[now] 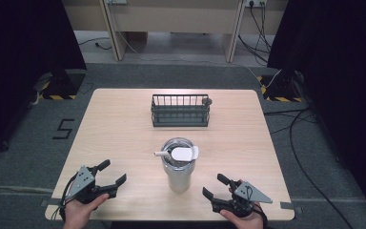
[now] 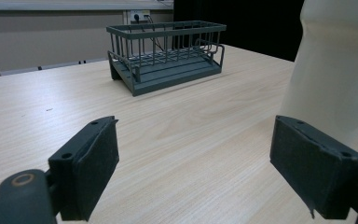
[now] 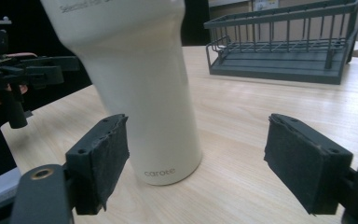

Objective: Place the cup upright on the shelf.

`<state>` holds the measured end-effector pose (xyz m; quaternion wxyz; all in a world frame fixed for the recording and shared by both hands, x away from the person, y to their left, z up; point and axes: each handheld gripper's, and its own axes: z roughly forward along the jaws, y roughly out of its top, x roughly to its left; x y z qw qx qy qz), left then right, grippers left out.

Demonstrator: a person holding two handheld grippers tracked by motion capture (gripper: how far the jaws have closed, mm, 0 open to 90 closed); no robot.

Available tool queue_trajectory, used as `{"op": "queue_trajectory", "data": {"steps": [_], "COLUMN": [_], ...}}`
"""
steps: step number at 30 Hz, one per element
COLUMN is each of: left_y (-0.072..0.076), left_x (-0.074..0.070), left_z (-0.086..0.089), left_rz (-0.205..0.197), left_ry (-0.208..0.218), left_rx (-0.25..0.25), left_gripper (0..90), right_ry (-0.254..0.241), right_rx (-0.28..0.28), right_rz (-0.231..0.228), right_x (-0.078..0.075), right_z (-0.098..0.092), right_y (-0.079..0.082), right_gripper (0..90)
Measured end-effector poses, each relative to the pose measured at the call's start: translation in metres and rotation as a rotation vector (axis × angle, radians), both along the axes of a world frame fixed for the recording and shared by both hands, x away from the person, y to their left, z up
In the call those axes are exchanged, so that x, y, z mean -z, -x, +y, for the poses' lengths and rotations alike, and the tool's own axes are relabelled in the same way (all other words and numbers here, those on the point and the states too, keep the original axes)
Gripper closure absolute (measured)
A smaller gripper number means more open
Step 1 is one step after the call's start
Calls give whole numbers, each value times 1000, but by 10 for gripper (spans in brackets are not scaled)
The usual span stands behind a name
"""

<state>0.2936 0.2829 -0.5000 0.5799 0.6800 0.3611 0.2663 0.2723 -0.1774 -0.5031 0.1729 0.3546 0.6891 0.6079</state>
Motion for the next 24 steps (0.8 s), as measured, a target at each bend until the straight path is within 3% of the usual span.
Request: {"op": "queue_trajectory", "data": {"steps": [2,5,11,17,24], "left_y": [0,2,1,2,1], "left_x": [0,-2,-1,-2,-1], "left_z": [-1,-2,-1,-2,-4], "left_rz": [2,-4,2,3,7], "left_ry": [3,2,11,14,17], "left_rx": [-2,0,2,3,8], "left_gripper": [146,147,147,147,147], "right_ry": [15,-1,45,72,71], "right_rx": [0,9,5,-27,-53], "right_rz": [-9,-2,-48,-106,-124], "right_x": [-1,-3,-12,-17,-20], "right_z": [3,5,14,25,35], "right_y": [1,2,-1,-5,-9], "right_gripper": [205,200,162,210,226]}}
